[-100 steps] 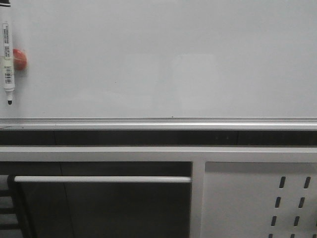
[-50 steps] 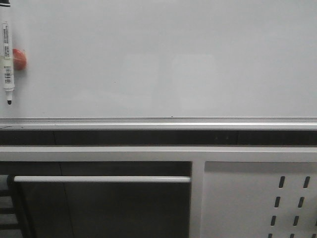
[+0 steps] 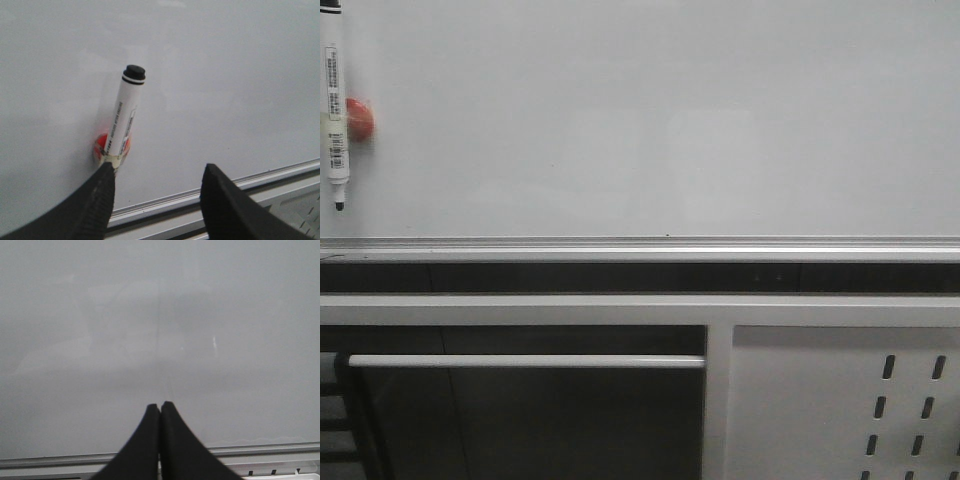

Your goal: Write number 1 on whiteboard

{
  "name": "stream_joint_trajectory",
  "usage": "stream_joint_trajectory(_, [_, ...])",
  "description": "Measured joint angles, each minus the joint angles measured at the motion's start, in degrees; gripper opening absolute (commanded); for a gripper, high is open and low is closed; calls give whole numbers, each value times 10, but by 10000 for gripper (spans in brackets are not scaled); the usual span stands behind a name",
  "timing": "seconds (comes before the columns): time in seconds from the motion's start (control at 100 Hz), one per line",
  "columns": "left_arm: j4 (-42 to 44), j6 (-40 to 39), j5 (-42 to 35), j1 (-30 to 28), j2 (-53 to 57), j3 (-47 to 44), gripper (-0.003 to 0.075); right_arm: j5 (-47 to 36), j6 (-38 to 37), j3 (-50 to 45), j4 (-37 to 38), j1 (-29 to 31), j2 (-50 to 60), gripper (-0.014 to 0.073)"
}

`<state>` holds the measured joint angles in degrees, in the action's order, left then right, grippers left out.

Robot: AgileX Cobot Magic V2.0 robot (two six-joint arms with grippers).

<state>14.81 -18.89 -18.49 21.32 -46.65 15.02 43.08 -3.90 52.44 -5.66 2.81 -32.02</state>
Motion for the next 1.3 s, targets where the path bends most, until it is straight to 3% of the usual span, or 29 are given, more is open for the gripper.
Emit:
stream_joint_trajectory(0.18, [-15,54,-72,0,-93,0,360,12,0,-1,0,0,0,-69])
stream_joint_trajectory(0.38, [-121,157,-113,0,-164,0,360,28,0,-1,0,0,0,-69])
stream_joint_trajectory(0.61, [-210,245,-159,0,-174,0,360,30,0,-1,0,0,0,-69])
stream_joint_trajectory(0.96, [-221,250,-189,0,-221,0,360,19,0,-1,0,0,0,-69])
stream_joint_trajectory(1.3, [-209,222,-268,0,-270,3,360,13,0,-1,0,0,0,-69])
